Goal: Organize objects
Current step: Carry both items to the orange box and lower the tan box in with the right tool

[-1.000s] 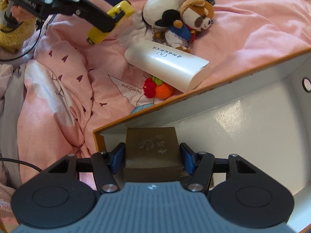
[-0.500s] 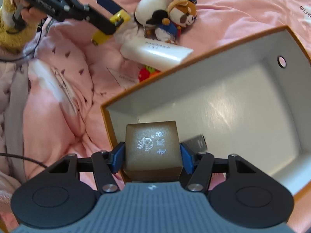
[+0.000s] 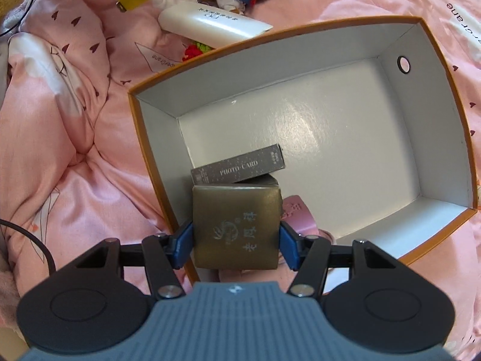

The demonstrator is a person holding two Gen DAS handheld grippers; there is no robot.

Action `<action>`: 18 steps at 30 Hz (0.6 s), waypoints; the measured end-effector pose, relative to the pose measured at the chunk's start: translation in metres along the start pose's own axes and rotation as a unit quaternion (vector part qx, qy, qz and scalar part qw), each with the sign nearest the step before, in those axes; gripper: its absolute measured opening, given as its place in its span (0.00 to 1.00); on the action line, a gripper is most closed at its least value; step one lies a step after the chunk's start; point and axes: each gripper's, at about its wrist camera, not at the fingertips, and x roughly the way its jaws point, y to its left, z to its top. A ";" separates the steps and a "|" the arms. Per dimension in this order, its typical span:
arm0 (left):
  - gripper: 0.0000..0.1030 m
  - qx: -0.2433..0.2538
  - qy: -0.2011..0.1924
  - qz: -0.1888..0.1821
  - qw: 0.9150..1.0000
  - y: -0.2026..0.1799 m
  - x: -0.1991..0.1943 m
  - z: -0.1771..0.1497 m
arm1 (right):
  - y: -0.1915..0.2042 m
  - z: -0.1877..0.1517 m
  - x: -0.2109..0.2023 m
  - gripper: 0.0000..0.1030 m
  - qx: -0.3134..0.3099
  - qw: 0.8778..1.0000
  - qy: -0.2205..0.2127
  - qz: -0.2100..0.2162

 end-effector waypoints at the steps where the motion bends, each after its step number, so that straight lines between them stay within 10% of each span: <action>1: 0.55 0.000 0.000 0.001 1.000 0.000 0.000 0.000 | 0.000 0.000 -0.002 0.61 0.001 1.000 -0.002 -0.003; 18: 0.55 0.004 0.007 0.006 1.000 0.003 0.001 -0.004 | 0.016 0.011 -0.006 0.59 -0.009 0.999 -0.006 -0.031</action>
